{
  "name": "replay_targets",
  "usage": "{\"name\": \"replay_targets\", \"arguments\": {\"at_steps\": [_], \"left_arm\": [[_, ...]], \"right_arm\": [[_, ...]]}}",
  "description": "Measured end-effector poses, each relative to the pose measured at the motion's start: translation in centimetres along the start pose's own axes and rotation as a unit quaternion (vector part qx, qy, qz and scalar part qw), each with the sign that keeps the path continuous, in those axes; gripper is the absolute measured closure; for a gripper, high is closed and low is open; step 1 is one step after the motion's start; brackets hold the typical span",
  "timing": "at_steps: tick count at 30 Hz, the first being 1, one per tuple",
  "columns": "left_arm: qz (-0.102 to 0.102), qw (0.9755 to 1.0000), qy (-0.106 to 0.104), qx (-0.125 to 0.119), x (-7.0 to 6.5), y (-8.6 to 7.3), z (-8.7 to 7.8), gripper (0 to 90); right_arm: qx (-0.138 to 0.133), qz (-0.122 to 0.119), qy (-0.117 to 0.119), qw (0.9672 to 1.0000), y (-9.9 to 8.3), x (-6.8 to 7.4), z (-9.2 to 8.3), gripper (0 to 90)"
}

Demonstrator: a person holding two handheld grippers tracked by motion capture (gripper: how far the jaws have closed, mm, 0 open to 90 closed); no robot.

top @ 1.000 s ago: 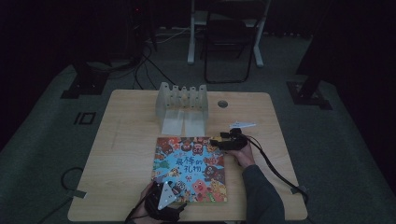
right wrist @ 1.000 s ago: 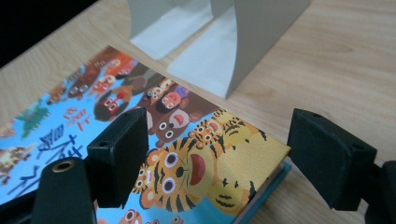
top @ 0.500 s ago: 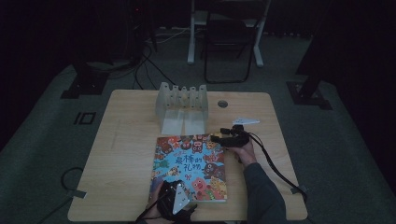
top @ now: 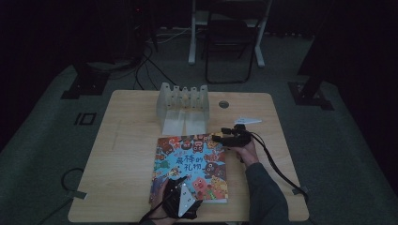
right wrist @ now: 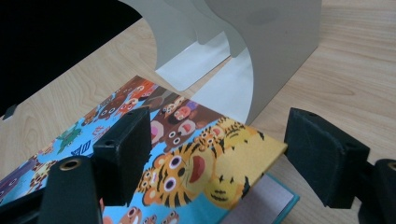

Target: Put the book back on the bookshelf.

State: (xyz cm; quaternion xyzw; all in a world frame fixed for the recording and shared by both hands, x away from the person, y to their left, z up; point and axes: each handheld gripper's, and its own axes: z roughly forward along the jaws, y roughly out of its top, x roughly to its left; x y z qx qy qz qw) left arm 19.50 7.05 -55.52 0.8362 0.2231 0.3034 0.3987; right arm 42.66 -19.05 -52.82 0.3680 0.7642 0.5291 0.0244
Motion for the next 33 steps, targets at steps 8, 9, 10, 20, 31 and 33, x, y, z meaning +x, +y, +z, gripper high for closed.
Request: {"name": "replay_targets", "arguments": {"at_steps": [8, 9, 10, 20, 31, 33], "left_arm": [[-0.009, 0.9998, 0.0, -0.017, 0.3, 0.2, -1.0, 10.0], [-0.009, 0.9998, 0.001, -0.017, 0.3, 0.2, -1.0, 10.1], [-0.011, 0.9998, 0.001, -0.019, 0.3, 0.3, -1.1, 10.1], [-0.013, 0.9992, 0.005, -0.037, 0.5, 0.7, -2.1, 10.5], [-0.054, 0.9943, -0.002, -0.091, 2.0, 1.5, -4.3, 14.7], [-0.057, 0.994, -0.003, -0.094, 2.2, 1.5, -4.5, 14.8]], "right_arm": [[0.026, -0.015, -0.005, 0.9995, -0.6, 1.6, -0.4, 22.6], [0.028, -0.017, -0.005, 0.9995, -0.7, 2.0, -0.6, 22.7], [0.03, -0.02, -0.007, 0.9993, -0.8, 2.3, -0.7, 22.8], [0.038, -0.011, 0.007, 0.9992, -1.1, 6.3, -2.7, 23.9], [0.026, -0.019, 0.022, 0.9992, 1.9, 10.5, -3.5, 30.9], [0.038, -0.021, 0.029, 0.9986, 2.3, 11.0, -2.8, 35.4]]}}
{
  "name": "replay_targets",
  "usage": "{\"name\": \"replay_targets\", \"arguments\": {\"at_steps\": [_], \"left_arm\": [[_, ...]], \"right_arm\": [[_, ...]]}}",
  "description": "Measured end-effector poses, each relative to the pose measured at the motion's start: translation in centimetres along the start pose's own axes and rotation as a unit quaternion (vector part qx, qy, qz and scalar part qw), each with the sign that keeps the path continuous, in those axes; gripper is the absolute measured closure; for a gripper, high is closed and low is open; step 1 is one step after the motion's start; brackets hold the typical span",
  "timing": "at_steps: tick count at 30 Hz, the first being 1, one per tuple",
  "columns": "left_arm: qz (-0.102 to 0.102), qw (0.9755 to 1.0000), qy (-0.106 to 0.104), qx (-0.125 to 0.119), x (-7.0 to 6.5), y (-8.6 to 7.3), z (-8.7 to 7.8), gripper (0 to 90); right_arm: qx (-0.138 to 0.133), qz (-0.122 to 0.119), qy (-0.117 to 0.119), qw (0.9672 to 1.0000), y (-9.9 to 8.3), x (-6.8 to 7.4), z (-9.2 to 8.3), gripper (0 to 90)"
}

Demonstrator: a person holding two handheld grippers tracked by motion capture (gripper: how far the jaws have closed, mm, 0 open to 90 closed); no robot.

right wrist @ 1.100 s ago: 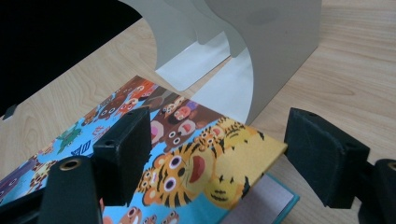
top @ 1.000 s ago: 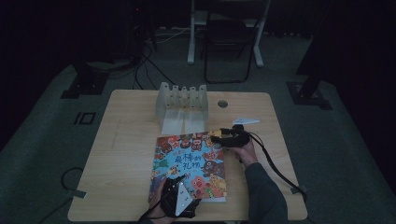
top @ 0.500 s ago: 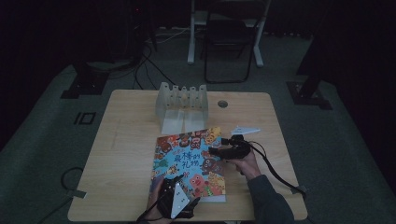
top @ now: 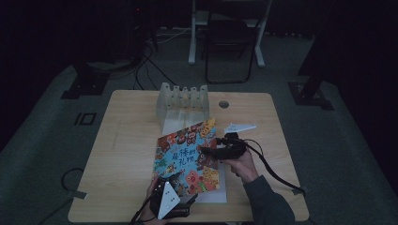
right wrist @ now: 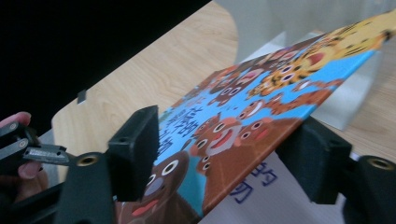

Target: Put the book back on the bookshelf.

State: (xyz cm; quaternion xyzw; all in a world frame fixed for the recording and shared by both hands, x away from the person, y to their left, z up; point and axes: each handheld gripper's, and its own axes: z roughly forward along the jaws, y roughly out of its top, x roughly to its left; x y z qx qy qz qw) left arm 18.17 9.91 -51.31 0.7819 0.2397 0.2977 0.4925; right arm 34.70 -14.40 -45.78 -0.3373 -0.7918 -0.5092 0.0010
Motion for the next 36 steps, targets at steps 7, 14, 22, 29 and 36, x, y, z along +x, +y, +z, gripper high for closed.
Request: {"name": "replay_targets", "arguments": {"at_steps": [7, 14, 22, 29, 36], "left_arm": [[-0.021, 0.9996, -0.016, -0.011, 0.4, 0.1, -0.2, 16.7], [-0.013, 0.9996, -0.025, -0.003, 0.9, 0.1, -1.5, 22.0], [-0.037, 0.9991, -0.021, -0.005, 3.4, 0.0, -3.9, 27.0], [-0.111, 0.9938, -0.011, 0.007, 7.4, -1.0, -4.4, 37.0], [-0.162, 0.9864, -0.026, -0.005, 9.6, -1.7, -4.3, 41.4]], "right_arm": [[-0.004, 0.042, 0.014, 0.999, 0.3, -0.5, 1.1, 50.0], [0.006, 0.054, 0.012, 0.9985, 0.7, -0.5, 1.3, 58.3], [0.021, 0.059, 0.004, 0.998, 0.7, -0.7, 1.3, 61.6], [0.034, 0.072, 0.004, 0.9968, 0.8, -1.1, 1.5, 64.4], [0.039, 0.081, 0.003, 0.9959, 0.8, -1.2, 1.5, 65.9]]}}
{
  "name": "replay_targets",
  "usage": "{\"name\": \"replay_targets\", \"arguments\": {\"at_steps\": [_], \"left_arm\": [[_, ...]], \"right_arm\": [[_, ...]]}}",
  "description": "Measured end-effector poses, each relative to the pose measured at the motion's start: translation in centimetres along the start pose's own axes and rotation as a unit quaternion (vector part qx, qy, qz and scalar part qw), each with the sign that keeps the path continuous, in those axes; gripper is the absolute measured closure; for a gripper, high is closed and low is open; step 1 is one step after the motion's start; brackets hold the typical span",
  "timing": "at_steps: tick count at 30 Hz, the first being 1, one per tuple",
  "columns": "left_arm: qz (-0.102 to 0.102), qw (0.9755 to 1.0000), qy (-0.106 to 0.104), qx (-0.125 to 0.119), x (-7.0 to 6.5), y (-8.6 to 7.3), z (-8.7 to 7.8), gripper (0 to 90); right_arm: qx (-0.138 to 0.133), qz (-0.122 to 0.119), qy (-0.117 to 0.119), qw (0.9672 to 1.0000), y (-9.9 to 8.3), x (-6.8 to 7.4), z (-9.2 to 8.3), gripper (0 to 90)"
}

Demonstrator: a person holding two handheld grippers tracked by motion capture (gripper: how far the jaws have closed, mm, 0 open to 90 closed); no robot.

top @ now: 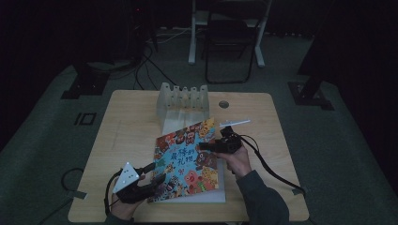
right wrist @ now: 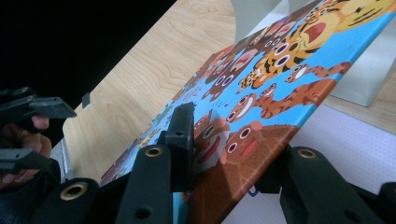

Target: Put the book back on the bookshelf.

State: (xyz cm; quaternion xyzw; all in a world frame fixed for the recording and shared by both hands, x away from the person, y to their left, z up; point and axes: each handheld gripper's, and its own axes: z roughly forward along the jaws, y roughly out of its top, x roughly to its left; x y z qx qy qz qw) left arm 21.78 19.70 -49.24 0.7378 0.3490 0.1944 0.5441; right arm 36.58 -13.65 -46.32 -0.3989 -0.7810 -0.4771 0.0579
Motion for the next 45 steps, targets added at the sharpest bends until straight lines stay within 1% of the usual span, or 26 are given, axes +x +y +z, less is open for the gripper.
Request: {"name": "replay_targets", "arguments": {"at_steps": [4, 6, 10, 14, 17, 19, 20, 22, 24, 27, 28, 29, 32, 34, 38, 41, 45], "left_arm": [[-0.008, 0.9999, -0.01, 0.0, 0.9, -0.1, 0.2, 42.5], [-0.02, 0.9996, -0.021, 0.001, 1.4, -0.2, 0.3, 42.1], [-0.033, 0.9992, -0.022, -0.002, 2.0, -0.5, 0.5, 41.1], [-0.045, 0.9988, -0.016, -0.013, 2.7, -0.7, 0.4, 40.7], [-0.053, 0.9983, -0.007, -0.025, 3.2, -0.8, 0.1, 39.6], [-0.054, 0.9978, 0.003, -0.038, 3.5, -0.8, 0.0, 36.7], [-0.053, 0.9978, 0.009, -0.039, 3.7, -0.8, -0.1, 35.6], [-0.056, 0.9975, 0.01, -0.041, 3.9, -0.7, -0.2, 35.6], [-0.055, 0.9976, 0.012, -0.04, 4.1, -0.6, -0.2, 35.6], [-0.061, 0.9973, 0.01, -0.039, 4.2, -0.5, -0.2, 35.4], [-0.068, 0.9972, 0.007, -0.031, 4.5, -0.4, -0.1, 35.4], [-0.07, 0.9971, 0.006, -0.027, 4.6, -0.4, 0.0, 35.7], [-0.082, 0.9964, -0.004, -0.021, 5.0, -0.5, 0.3, 35.8], [-0.084, 0.9963, -0.009, -0.017, 5.3, -0.5, 0.4, 36.1], [-0.084, 0.9962, -0.017, -0.013, 5.6, -0.4, 0.6, 36.0], [-0.081, 0.9966, -0.014, -0.005, 5.7, -0.3, 0.7, 34.5], [-0.081, 0.9966, -0.01, 0.002, 6.0, -0.3, 0.9, 32.2]], "right_arm": [[-0.002, -0.003, 0.003, 1.0, 0.0, 0.0, 0.0, 67.1], [-0.002, -0.007, 0.004, 1.0, 0.1, 0.0, 0.0, 67.2], [-0.005, -0.016, 0.004, 0.9999, 0.0, 0.1, -0.1, 67.4], [-0.011, -0.026, 0.003, 0.9996, -0.1, 0.3, -0.1, 67.4], [-0.017, -0.036, 0.003, 0.9992, -0.2, 0.5, -0.3, 67.4], [-0.02, -0.041, 0.003, 0.999, -0.3, 0.6, -0.4, 67.4], [-0.02, -0.042, 0.003, 0.9989, -0.3, 0.7, -0.4, 67.6], [-0.021, -0.044, 0.005, 0.9988, -0.3, 0.8, -0.5, 67.8], [-0.023, -0.046, 0.005, 0.9987, -0.4, 1.0, -0.6, 67.9], [-0.026, -0.049, 0.005, 0.9984, -0.5, 1.1, -0.7, 67.9], [-0.028, -0.052, 0.004, 0.9983, -0.5, 1.2, -0.7, 67.9], [-0.03, -0.058, 0.004, 0.9979, -0.6, 1.4, -0.9, 67.9], [-0.036, -0.067, 0.005, 0.9971, -0.7, 1.6, -1.2, 67.9], [-0.038, -0.071, 0.004, 0.9967, -0.8, 1.7, -1.4, 68.0], [-0.043, -0.081, 0.003, 0.9958, -0.9, 2.0, -1.7, 67.9], [-0.047, -0.086, 0.004, 0.9952, -1.0, 2.1, -1.9, 68.0], [-0.056, -0.086, 0.006, 0.9947, -1.4, 1.8, -2.2, 68.1]]}}
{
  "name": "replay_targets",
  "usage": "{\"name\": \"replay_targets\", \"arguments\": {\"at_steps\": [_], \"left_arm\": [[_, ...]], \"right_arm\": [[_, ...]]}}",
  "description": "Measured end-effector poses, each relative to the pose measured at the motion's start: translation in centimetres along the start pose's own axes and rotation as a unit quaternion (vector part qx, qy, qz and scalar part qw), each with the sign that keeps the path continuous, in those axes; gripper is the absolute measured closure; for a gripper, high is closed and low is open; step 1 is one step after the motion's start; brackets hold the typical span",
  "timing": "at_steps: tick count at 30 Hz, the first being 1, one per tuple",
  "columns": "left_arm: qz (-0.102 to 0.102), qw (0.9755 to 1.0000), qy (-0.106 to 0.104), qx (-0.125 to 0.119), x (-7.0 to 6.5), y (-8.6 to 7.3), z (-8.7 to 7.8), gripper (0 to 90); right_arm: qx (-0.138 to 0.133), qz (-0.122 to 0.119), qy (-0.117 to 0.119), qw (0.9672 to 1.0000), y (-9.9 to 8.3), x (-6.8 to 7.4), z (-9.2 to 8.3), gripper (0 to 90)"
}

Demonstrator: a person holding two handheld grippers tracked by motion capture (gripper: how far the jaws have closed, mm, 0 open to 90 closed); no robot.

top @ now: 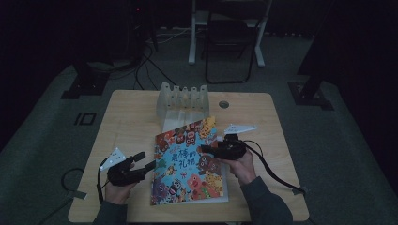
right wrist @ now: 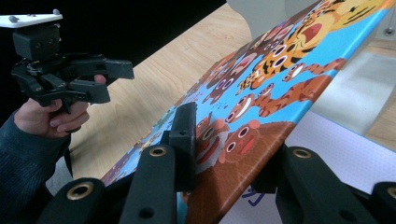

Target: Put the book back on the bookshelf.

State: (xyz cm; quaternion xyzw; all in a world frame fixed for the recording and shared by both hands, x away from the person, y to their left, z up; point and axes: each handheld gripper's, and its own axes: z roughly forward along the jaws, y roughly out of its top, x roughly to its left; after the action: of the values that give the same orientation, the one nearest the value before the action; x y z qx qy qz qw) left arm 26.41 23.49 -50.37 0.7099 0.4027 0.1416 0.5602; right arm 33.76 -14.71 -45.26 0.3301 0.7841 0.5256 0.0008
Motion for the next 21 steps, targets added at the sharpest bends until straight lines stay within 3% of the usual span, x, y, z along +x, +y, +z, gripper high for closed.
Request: {"name": "replay_targets", "arguments": {"at_steps": [11, 21], "left_arm": [[-0.006, 1.0, 0.001, 0.0, 0.5, 0.3, 0.4, 27.6], [0.003, 0.9997, 0.019, 0.015, 0.9, 0.6, 0.7, 27.8]], "right_arm": [[-0.013, -0.029, -0.004, 0.9995, -0.2, 0.6, -1.2, 68.1], [-0.024, -0.054, -0.007, 0.9982, -0.3, 1.2, -2.1, 68.0]]}}
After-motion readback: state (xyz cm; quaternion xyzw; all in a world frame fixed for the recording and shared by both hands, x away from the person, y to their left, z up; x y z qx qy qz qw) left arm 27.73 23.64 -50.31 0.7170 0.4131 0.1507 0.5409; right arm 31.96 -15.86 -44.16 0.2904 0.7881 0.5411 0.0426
